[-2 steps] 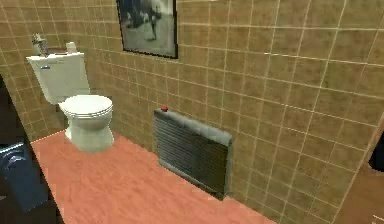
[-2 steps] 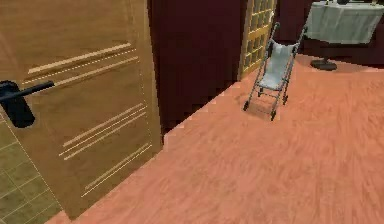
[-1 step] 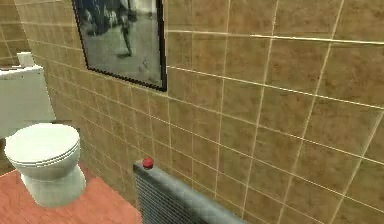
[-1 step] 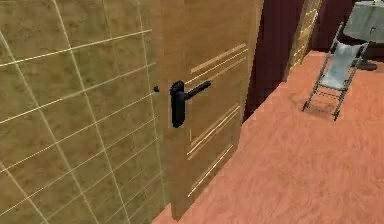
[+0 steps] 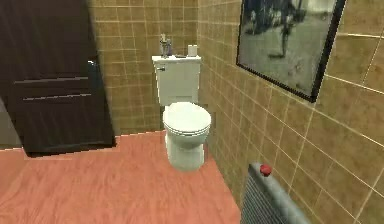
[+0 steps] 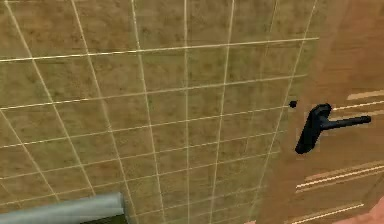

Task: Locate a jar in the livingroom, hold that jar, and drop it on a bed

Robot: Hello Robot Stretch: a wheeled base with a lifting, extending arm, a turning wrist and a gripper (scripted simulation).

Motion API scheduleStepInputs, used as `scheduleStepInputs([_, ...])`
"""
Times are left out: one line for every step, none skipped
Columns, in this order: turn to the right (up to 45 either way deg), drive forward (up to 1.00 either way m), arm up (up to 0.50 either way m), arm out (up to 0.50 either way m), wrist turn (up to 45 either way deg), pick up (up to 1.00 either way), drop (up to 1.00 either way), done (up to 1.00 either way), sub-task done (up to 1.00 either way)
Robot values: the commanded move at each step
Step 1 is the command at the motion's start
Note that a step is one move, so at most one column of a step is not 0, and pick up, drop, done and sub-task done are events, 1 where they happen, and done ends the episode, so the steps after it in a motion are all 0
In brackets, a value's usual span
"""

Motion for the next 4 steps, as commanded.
scheduleStepInputs([0.0, 0.75, 0.0, 0.0, 0.0, 0.0, 0.0, 0.0, 0.0])
scheduleStepInputs([-45.0, 0.0, 0.0, 0.0, 0.0, 0.0, 0.0, 0.0, 0.0])
scheduleStepInputs([-45.0, 0.0, 0.0, 0.0, 0.0, 0.0, 0.0, 0.0, 0.0])
scheduleStepInputs([-3.0, 0.0, 0.0, 0.0, 0.0, 0.0, 0.0, 0.0, 0.0])
